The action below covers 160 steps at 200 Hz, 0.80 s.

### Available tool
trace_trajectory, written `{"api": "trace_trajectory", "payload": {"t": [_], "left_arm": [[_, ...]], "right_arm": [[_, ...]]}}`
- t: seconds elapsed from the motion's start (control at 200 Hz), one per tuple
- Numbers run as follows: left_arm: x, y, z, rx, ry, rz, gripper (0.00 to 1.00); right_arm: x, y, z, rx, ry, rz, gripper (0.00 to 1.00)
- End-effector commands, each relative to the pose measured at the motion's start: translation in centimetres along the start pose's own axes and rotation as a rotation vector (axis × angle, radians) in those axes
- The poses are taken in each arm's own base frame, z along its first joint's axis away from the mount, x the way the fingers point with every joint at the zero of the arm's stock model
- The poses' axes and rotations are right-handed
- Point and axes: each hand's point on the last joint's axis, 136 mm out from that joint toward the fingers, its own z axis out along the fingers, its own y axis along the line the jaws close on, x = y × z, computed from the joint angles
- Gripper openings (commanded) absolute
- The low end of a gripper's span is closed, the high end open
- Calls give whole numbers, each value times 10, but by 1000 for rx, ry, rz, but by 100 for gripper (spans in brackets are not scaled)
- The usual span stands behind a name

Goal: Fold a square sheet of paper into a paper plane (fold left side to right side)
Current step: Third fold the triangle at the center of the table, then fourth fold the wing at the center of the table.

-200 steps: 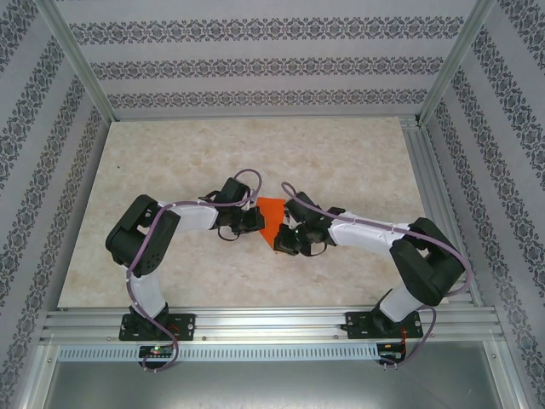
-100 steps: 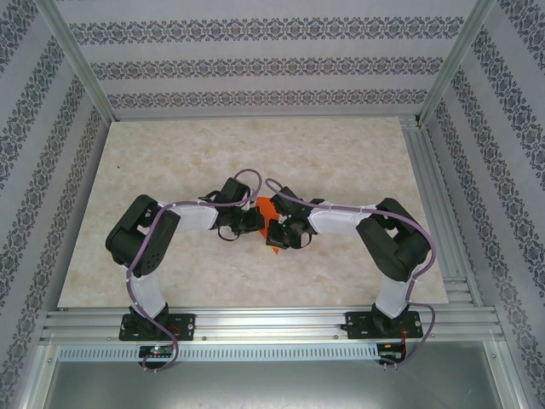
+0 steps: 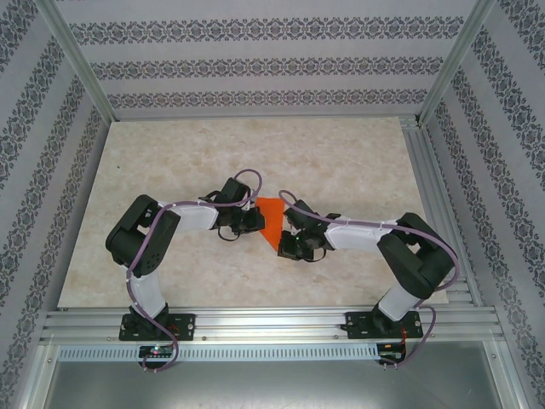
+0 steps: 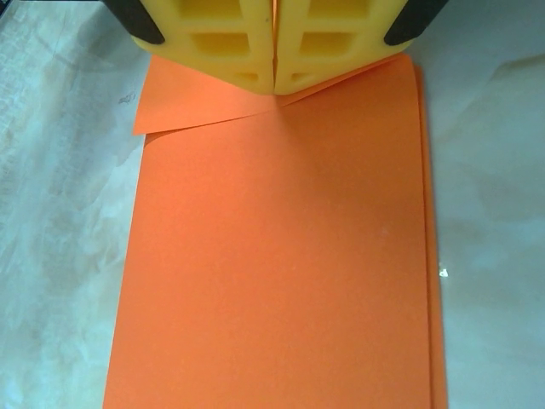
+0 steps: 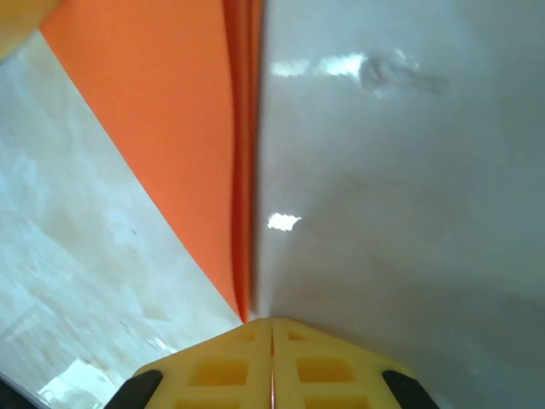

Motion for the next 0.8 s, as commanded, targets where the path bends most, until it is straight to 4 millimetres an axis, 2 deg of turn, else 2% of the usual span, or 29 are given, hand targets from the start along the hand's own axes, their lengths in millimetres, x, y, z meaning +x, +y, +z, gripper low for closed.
{"api": "trace_trajectory", "payload": {"t": [0.0, 0.105, 0.235, 0.325, 0.425, 0.525, 0.615, 0.794], "left_arm": [[2, 12, 0, -71, -8, -15, 12], [-5, -6, -9, -18, -18, -8, 16], [-18, -36, -28, 54, -53, 12, 28], [-30, -52, -46, 87, -86, 24, 32], [-42, -58, -66, 113, -127, 21, 38], [-48, -48, -80, 92, -152, -2, 43], [-47, -34, -86, 71, -161, -33, 46], [-39, -14, -87, 57, -162, -81, 50]], "right_arm": [[20, -20, -8, 71, 51, 2, 8], [7, -8, -33, 68, -12, -89, 10], [-15, 10, -60, -23, -83, -153, 17], [-34, 26, -69, -86, -121, -186, 18], [-57, 42, -65, -110, -152, -224, 18], [-77, 56, -57, -134, -150, -239, 17], [-87, 67, -50, -154, -149, -264, 17], [-88, 61, -31, -149, -113, -247, 17]]}}
